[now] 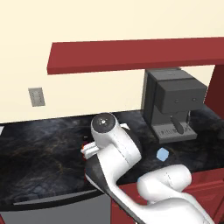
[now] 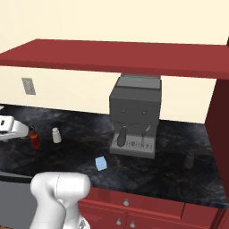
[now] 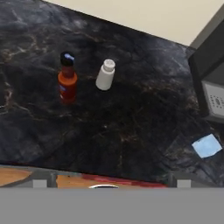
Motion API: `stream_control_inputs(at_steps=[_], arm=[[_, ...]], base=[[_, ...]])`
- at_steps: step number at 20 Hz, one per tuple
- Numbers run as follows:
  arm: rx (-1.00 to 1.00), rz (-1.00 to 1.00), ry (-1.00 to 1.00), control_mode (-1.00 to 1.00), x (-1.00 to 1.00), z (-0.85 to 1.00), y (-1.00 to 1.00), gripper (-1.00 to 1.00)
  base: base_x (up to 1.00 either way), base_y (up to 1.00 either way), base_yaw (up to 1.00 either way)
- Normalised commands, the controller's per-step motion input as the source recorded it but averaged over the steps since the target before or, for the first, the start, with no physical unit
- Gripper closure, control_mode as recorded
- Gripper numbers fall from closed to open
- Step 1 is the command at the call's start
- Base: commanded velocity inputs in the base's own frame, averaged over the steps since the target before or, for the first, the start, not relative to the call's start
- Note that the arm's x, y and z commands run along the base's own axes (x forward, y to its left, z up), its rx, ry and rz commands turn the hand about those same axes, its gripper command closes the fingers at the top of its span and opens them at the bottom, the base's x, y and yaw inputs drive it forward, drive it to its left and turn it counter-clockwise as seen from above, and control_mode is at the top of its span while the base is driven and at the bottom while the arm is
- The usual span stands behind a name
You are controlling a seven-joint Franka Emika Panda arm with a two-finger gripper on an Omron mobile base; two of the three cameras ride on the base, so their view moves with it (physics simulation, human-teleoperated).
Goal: There are various items on the counter. Only move the condiments/shakers into the cabinet.
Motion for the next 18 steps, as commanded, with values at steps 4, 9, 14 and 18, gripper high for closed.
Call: stream_control_inputs(at_steps=[4, 9, 14, 18], arm=[[0.00, 0.00, -0.24, -1.00, -0.06, -0.18, 0.69, -1.00], [0.00, -0.01, -0.26, -1.00, 0.00, -0.09, 0.61, -1.00], [0.00, -0.08, -0.22, -1.00, 0.16, -0.07, 0.46, -1.00], [0.07, -0.13, -0.22, -1.00, 0.10, -0.04, 0.29, -1.00]], base=[[0.00, 0.00, 0.00], [0.00, 0.00, 0.00], [0.00, 0.00, 0.00], [0.00, 0.00, 0.00]])
